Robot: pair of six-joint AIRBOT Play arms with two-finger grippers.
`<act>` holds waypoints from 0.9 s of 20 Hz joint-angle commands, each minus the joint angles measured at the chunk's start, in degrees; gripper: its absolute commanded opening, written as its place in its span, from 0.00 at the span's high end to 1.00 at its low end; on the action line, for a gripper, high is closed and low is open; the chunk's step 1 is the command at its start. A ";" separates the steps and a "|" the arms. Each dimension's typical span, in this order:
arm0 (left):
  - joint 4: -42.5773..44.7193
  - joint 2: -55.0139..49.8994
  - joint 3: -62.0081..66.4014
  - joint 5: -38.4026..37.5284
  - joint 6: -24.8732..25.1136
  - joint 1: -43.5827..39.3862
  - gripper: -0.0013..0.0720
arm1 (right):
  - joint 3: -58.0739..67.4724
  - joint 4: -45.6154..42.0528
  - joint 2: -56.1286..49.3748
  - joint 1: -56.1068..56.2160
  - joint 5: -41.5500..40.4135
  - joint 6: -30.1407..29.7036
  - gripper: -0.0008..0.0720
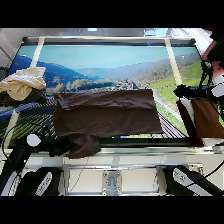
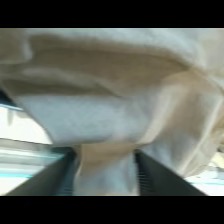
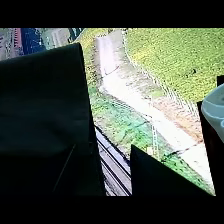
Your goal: Fold the shirts.
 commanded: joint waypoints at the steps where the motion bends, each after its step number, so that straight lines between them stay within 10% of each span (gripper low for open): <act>1: -3.85 0.02 -1.16 2.21 0.57 -0.02 0.68 | 0.00 0.44 0.02 -0.02 0.42 0.31 0.45; 4: -3.32 0.02 -2.03 0.52 1.36 -0.02 0.96 | 0.00 0.74 0.02 -0.02 1.55 0.31 0.45; 18: -3.52 0.02 -2.01 0.90 2.69 -0.02 0.96 | -21.73 3.50 0.02 -0.13 16.11 5.22 0.45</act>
